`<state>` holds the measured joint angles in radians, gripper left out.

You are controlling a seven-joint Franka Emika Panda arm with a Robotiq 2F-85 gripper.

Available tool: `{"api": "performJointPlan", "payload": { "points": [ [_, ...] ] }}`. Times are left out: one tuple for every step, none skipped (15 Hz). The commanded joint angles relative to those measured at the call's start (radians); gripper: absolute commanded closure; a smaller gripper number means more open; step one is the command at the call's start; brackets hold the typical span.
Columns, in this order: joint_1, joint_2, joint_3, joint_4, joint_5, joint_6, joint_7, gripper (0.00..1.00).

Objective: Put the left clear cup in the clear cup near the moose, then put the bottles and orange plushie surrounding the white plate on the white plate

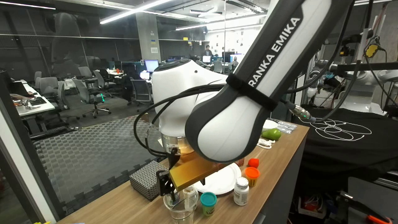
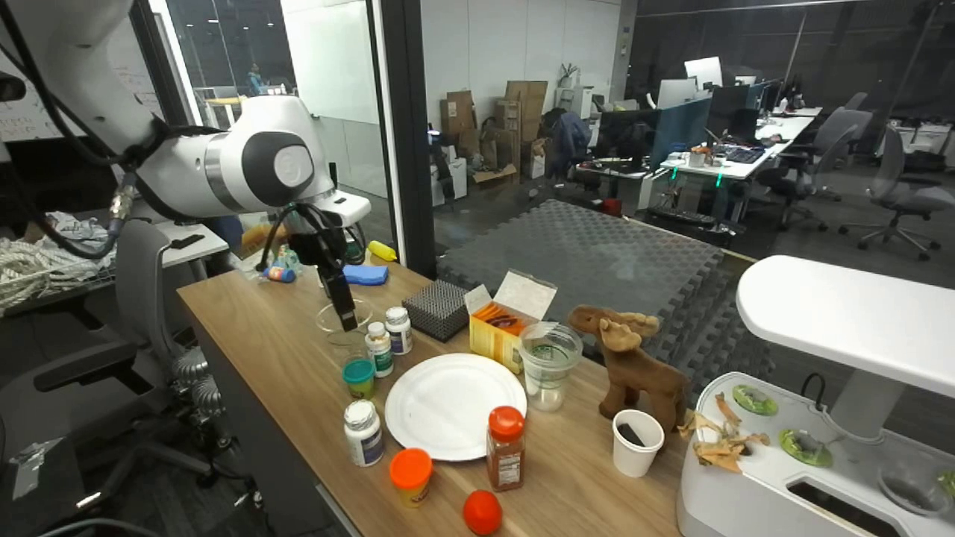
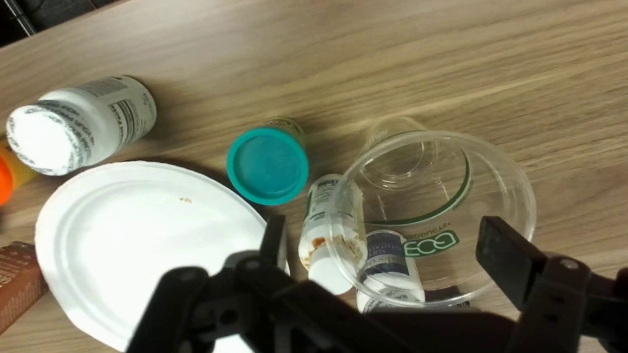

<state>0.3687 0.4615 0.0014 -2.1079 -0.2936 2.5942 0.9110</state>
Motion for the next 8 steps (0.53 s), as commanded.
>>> {"api": "performJointPlan", "payload": {
  "points": [
    [0.025,0.029,-0.042,0.034,-0.010,-0.011,0.040,0.00],
    [0.022,0.029,-0.045,0.030,-0.005,-0.009,0.040,0.00],
    [0.019,0.029,-0.046,0.027,0.000,-0.007,0.036,0.00],
    [0.015,0.032,-0.045,0.026,0.005,-0.005,0.029,0.00],
    [0.001,0.037,-0.033,0.026,0.022,-0.001,0.005,0.03],
    [-0.010,0.041,-0.023,0.026,0.037,0.005,-0.013,0.20],
    [-0.026,0.046,-0.006,0.025,0.061,0.018,-0.038,0.27],
    [-0.032,0.049,0.002,0.026,0.076,0.023,-0.051,0.28]
  ]
}}
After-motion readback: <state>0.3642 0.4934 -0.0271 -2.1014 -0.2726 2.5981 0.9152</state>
